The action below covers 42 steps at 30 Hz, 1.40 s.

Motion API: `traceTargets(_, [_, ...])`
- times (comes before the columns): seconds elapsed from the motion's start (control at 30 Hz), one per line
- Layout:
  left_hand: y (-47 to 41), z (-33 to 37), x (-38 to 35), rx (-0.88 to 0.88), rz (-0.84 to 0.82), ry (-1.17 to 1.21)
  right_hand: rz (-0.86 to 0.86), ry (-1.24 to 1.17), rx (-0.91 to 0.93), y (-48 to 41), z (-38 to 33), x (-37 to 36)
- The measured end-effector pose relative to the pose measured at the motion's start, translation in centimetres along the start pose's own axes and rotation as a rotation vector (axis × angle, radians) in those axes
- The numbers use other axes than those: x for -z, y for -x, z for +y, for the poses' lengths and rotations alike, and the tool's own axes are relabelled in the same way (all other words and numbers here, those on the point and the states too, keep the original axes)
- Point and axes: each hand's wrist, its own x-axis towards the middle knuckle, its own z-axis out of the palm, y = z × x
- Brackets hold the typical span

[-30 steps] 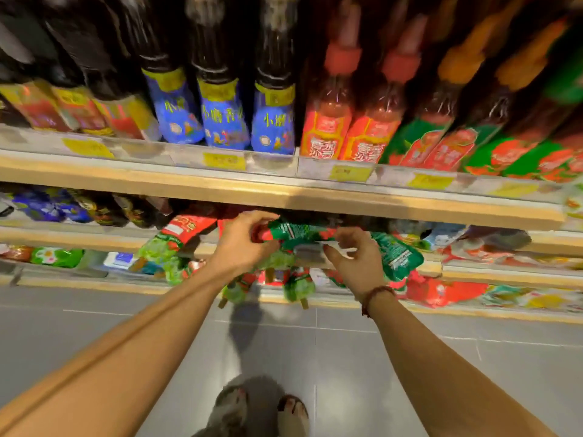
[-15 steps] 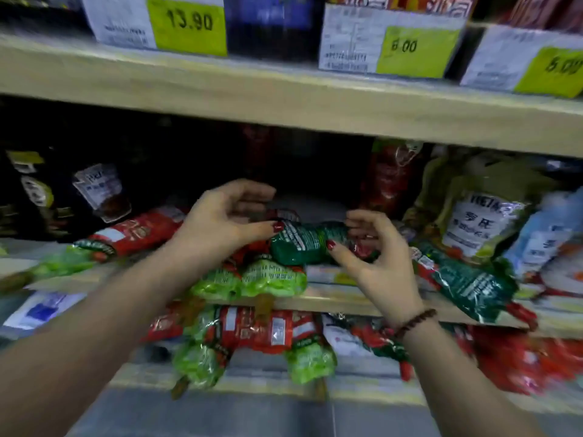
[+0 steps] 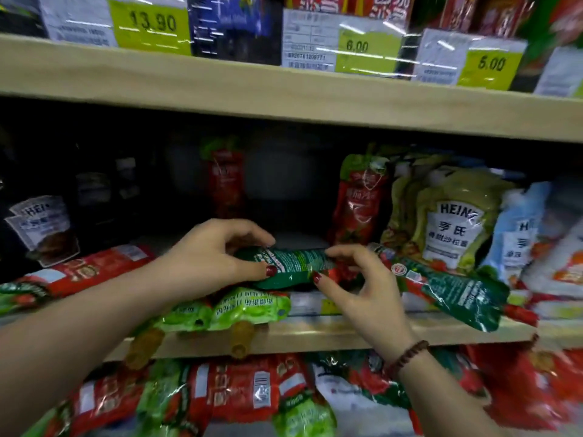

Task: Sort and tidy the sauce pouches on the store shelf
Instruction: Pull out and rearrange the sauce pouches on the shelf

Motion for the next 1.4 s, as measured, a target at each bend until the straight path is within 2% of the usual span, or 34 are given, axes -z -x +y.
traceTargets(0.2, [-0.2,-0.4,0.5,0.041,-0.041,-0.064,0.028,0.052,0.061,0.5,0.0,-0.3])
traceTargets(0.37, [-3.9,1.3,0.6,0.022,-0.012,0.088,0.041,-0.077,-0.037,-0.1,-0.4,0.4])
traceTargets(0.53, [-9.1,2.9,-1.7,-0.001,-0.02,0.196,0.152,-0.103,-0.099,-0.5,-0.3,2.1])
traceTargets(0.87, [-16.9,1.9,-7.5,0.118,0.129,0.356,0.161,0.116,0.079,2.4,2.1,2.3])
traceTargets(1.0, [-18.2,2.0,-8.5,0.195,0.087,0.493,0.183,0.124,0.116,2.1,2.6,1.8])
traceTargets(1.13, [-18.9,2.2,-10.0,0.189,0.005,0.5,0.195,0.127,0.121,1.8,3.1,1.6])
traceTargets(1.4, [-19.2,1.4,-11.2,0.157,-0.042,0.476,0.214,0.119,0.106,1.9,3.5,1.2])
